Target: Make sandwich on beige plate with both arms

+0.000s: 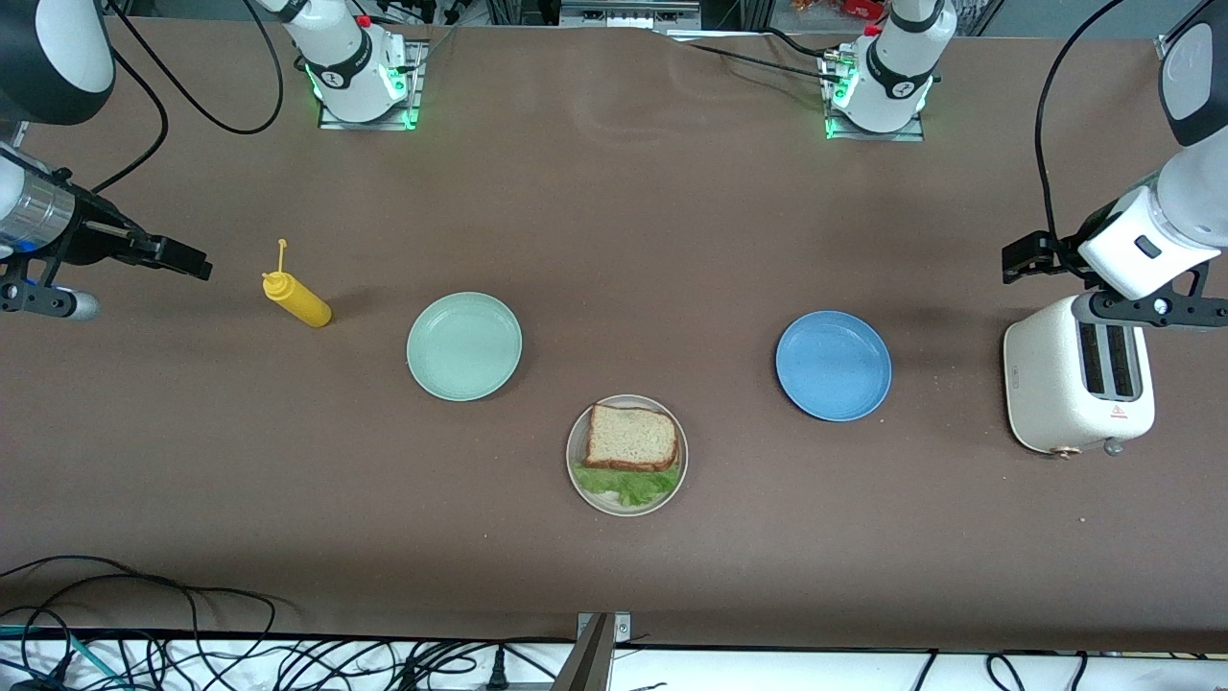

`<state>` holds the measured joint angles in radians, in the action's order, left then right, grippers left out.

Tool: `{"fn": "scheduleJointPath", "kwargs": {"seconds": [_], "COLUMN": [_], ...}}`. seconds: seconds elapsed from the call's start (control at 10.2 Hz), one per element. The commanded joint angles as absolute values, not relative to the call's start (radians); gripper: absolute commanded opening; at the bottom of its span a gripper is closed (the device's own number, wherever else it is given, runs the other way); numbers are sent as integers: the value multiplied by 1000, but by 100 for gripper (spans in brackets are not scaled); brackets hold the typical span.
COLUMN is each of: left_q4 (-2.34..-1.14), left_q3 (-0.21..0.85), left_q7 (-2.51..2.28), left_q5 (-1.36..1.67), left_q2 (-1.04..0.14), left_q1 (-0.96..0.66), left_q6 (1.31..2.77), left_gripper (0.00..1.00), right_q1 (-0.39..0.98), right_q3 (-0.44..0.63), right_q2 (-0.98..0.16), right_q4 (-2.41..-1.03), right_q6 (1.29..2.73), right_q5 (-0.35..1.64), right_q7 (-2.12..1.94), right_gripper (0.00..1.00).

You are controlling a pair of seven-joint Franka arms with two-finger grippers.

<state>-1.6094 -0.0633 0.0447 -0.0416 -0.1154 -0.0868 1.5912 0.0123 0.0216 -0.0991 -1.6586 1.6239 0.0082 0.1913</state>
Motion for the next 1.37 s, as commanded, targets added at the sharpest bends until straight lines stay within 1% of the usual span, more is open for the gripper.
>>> {"fn": "scheduleJointPath", "kwargs": {"seconds": [0.0,1.27], "left_q4": [-1568,-1568], "left_q3": [-64,-61], "left_q7": [52,51], "left_q5": [-23,-6], "left_q2": [-132,-132], "left_q1": [-75,-81], "left_q6": [1566,1566], "left_gripper": [100,100], "right_q1": [11,9], "right_q3": [20,21], "right_q2": [-109,-109], "right_q4": [-1635,-1637], "right_q6": [1611,1612], "right_q5": [26,34], "right_q7": [192,192], "right_gripper": [100,100]}}
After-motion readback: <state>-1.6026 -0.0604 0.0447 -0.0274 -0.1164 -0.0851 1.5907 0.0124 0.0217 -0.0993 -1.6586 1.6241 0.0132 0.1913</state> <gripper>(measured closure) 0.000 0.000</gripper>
